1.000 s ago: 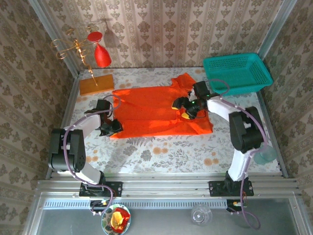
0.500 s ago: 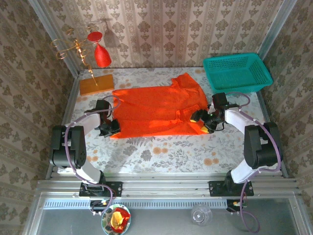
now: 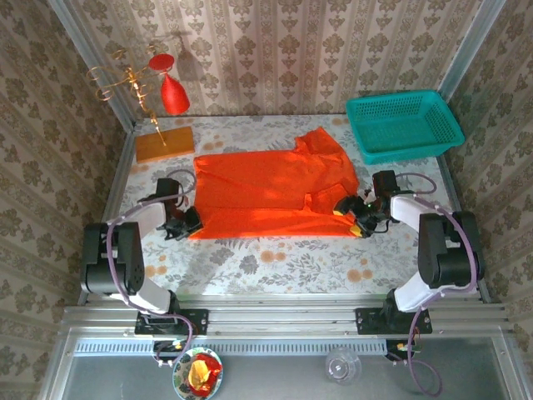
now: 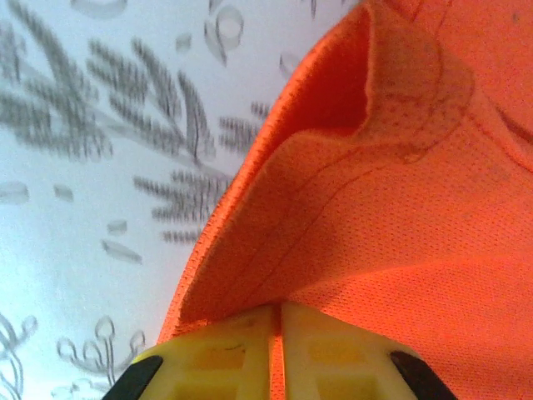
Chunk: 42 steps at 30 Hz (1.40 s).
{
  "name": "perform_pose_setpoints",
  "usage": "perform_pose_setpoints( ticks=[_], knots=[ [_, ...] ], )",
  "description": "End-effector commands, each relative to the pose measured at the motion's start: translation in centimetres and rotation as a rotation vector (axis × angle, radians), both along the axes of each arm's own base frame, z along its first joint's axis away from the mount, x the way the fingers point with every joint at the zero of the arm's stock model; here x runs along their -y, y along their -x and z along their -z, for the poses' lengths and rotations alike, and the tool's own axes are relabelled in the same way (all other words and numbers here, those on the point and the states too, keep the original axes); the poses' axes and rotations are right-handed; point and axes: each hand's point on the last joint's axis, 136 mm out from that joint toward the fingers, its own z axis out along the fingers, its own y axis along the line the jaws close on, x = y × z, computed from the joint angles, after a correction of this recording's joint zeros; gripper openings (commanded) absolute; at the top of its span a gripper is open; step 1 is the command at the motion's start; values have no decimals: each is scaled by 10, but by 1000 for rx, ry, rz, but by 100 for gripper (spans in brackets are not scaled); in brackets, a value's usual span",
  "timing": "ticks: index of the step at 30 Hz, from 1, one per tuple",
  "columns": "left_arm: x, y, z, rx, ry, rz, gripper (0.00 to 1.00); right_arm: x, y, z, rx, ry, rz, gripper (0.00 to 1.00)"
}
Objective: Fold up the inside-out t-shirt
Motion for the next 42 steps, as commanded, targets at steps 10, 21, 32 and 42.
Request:
perform_pose_setpoints(
  ticks=[10, 21, 32, 42],
  knots=[
    [5, 40, -20, -13, 62, -71, 15, 19, 51, -16, -87, 107, 55, 79],
    [30, -16, -54, 56, 69, 65, 16, -34, 1, -42, 22, 13, -143, 79],
    [18, 2, 11, -123, -11, 49, 15, -9, 33, 22, -165, 114, -56, 78],
    [10, 73, 26, -182, 0, -60, 16, -8, 103, 32, -228, 103, -33, 78]
  ],
)
